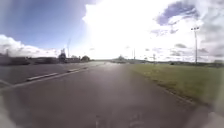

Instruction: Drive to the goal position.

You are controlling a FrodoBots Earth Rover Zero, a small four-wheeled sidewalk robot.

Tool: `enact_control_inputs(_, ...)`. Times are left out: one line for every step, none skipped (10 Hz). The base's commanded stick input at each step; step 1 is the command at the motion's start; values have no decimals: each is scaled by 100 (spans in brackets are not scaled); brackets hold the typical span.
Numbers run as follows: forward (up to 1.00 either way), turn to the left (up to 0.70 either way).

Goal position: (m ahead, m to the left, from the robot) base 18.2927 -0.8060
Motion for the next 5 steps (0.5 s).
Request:
enact_control_inputs(68, 0)
enact_control_inputs(18, 0)
enact_control_inputs(0, 0)
enact_control_inputs(0, 0)
enact_control_inputs(0, 0)
